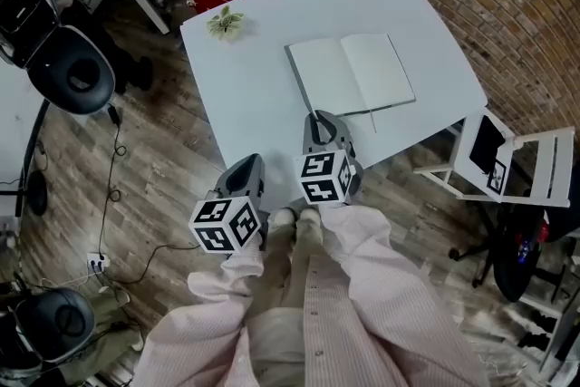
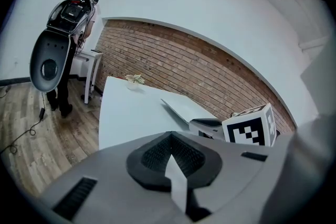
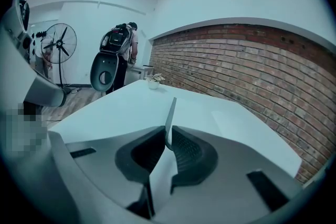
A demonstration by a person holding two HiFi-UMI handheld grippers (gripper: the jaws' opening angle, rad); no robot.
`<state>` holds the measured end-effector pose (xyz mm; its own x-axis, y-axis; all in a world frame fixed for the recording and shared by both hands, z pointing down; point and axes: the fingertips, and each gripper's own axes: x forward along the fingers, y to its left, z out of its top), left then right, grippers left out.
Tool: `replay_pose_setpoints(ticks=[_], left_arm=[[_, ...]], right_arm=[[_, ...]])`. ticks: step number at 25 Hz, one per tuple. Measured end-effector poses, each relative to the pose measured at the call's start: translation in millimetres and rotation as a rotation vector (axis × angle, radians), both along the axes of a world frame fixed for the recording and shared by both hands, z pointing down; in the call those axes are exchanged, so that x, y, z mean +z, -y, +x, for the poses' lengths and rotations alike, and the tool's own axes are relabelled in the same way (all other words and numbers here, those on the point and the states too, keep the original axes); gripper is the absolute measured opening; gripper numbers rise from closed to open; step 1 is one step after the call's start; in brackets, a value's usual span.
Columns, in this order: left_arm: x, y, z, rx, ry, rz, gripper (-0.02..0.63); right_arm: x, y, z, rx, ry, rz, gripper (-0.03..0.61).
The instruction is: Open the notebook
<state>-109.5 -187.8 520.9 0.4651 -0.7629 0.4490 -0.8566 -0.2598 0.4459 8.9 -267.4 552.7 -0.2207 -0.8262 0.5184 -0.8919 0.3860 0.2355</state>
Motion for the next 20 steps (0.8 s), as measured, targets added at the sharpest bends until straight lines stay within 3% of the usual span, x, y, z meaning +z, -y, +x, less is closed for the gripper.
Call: replay_pose_setpoints(ticks=[13, 20], left_arm=[[5.4, -20.9, -12.1, -0.035, 0.004, -0.009, -0.006], [2.1, -23.9, -15.2, -0.031, 0.002, 0.007, -0.006]], right_arm=[[24.3, -3.3, -9.2, -0.016, -0.018, -0.069, 0.041], [21.4, -10.4, -18.2, -0.050, 0.005, -0.059, 0.046]])
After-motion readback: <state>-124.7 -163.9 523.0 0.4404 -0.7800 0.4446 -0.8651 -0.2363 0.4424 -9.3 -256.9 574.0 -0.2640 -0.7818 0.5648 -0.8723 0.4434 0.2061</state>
